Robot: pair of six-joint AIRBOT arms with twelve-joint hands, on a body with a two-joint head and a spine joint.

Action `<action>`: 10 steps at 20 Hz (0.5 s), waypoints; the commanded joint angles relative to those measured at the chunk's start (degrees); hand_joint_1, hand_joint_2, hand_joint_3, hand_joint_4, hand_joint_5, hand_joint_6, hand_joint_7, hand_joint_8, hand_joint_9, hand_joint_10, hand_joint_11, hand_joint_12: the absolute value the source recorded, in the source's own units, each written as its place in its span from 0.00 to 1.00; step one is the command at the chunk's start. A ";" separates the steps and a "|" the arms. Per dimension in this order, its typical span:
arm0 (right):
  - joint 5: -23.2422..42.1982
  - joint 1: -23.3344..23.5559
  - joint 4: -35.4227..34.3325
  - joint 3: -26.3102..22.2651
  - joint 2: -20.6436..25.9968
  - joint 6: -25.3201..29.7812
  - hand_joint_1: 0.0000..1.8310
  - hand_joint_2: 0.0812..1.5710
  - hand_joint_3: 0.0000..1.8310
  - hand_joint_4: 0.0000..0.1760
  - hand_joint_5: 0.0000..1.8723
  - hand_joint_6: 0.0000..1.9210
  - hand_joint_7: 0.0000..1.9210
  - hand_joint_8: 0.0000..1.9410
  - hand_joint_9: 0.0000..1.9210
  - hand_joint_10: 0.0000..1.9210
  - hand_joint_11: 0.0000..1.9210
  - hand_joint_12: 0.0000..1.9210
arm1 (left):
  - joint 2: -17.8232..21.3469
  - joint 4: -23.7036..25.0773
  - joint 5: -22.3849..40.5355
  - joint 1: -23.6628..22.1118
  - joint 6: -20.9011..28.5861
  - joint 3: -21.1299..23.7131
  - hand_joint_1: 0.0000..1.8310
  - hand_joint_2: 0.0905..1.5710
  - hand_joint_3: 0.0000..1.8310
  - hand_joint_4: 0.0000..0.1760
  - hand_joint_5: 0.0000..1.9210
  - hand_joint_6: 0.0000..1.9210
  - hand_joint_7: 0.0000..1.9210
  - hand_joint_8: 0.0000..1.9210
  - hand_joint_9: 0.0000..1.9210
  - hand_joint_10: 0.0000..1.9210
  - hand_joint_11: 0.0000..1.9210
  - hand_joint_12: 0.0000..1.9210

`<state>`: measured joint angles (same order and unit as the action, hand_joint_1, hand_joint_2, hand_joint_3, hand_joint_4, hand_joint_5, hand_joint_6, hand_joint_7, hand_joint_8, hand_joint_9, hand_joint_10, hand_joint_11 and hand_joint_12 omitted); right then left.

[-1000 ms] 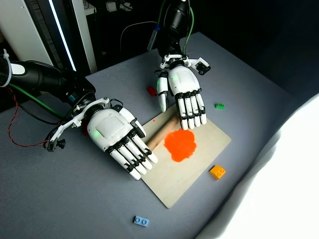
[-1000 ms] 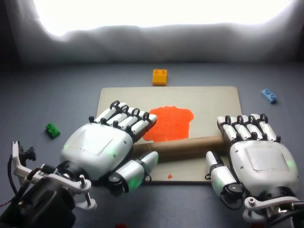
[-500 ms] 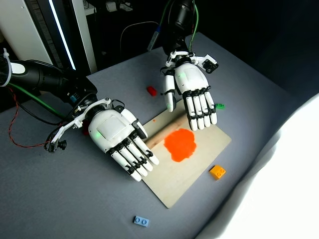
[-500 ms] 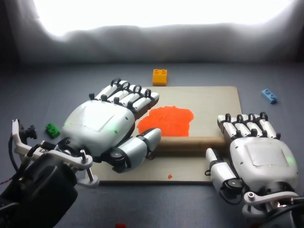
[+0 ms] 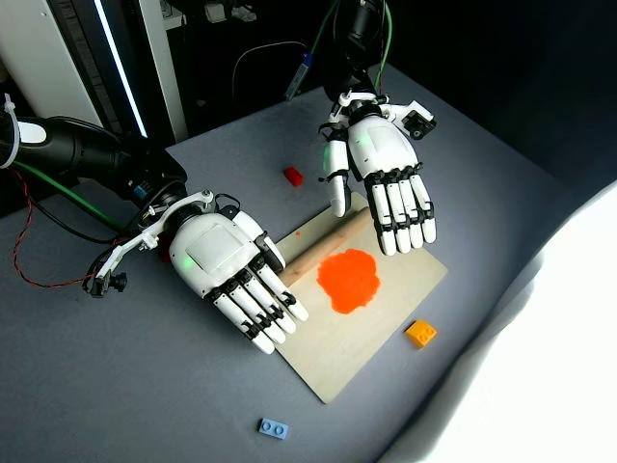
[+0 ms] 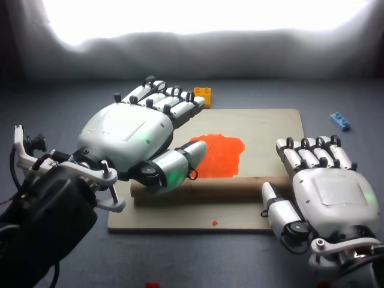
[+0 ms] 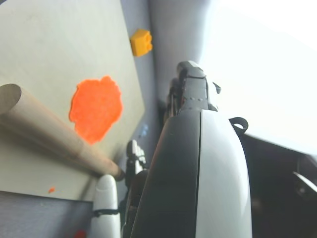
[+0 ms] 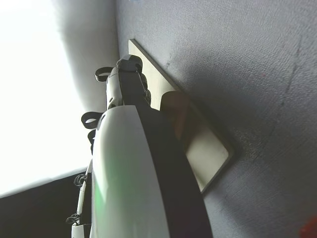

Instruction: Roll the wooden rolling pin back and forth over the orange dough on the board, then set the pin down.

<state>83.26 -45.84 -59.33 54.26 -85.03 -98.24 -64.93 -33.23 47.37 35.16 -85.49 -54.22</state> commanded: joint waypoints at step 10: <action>6.39 1.58 8.02 -2.10 3.92 0.41 0.00 1.00 0.04 0.00 0.13 0.00 0.14 0.00 0.10 0.00 0.00 0.17 | 7.38 2.91 -5.71 -7.22 -3.41 4.85 0.00 1.00 0.04 0.00 0.11 0.00 0.12 0.00 0.09 0.01 0.00 0.16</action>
<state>83.74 -44.82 -56.10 52.03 -81.45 -97.76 -57.71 -32.47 37.04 28.47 -88.68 -49.28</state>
